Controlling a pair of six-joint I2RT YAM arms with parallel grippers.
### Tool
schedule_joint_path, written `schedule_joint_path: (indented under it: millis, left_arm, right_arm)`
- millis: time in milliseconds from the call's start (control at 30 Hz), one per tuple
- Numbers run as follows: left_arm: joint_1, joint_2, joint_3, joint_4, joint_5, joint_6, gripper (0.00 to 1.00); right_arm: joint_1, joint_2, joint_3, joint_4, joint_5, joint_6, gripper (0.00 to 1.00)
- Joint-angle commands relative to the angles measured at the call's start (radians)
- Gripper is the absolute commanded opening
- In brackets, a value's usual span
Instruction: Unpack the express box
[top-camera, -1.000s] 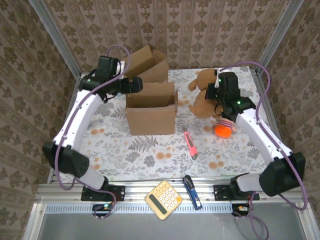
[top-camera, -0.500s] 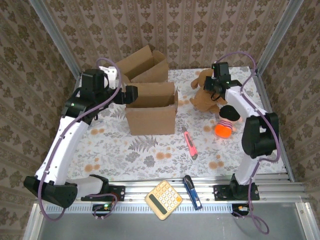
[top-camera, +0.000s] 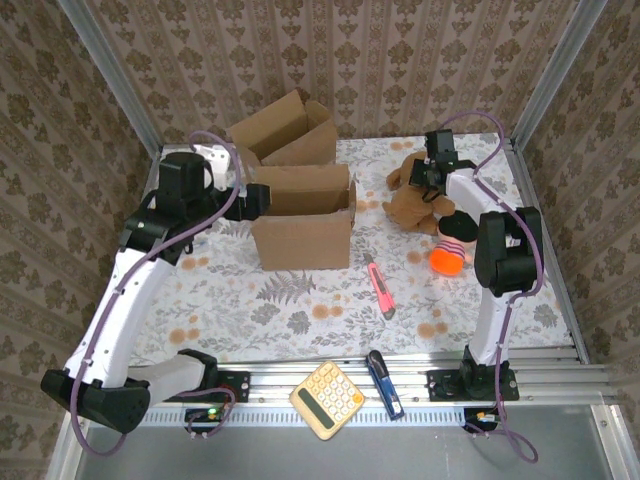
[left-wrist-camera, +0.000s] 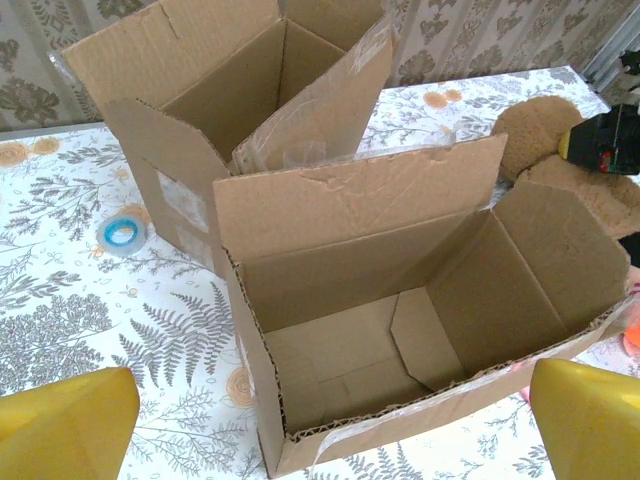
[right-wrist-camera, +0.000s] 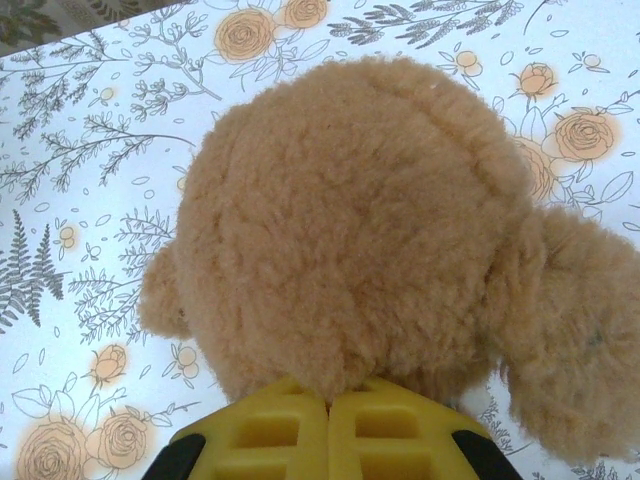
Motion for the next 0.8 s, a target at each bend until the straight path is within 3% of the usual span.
schedule_joint_path:
  millis: [0, 67, 167, 300, 367, 467, 767]
  left_arm:
    - [0.006, -0.025, -0.024, 0.026, -0.025, 0.028, 1.00]
    - [0.011, -0.035, -0.037, 0.031, -0.029, 0.026, 1.00]
    - [0.019, -0.052, -0.070, 0.053, -0.035, 0.013, 1.00]
    - [0.038, -0.075, -0.128, 0.110, -0.029, -0.014, 1.00]
    - [0.053, -0.075, -0.137, 0.120, -0.024, -0.022, 1.00]
    - [0.079, -0.078, -0.155, 0.138, -0.033, -0.021, 1.00]
    - [0.188, -0.117, -0.257, 0.251, -0.049, -0.043, 1.00]
  right_arm:
    - [-0.009, 0.002, -0.016, 0.061, 0.010, 0.031, 0.00]
    - [-0.010, 0.000, -0.032, 0.068, 0.011, 0.036, 0.02]
    - [-0.012, -0.023, -0.076, 0.107, 0.006, 0.047, 0.25]
    - [-0.017, -0.051, -0.093, 0.118, -0.004, 0.041, 0.49]
    - [-0.019, -0.071, -0.096, 0.121, -0.012, 0.026, 0.72]
    - [-0.019, -0.120, -0.117, 0.136, -0.011, -0.001, 0.97]
    - [-0.031, -0.337, -0.225, 0.181, -0.008, -0.070, 1.00]
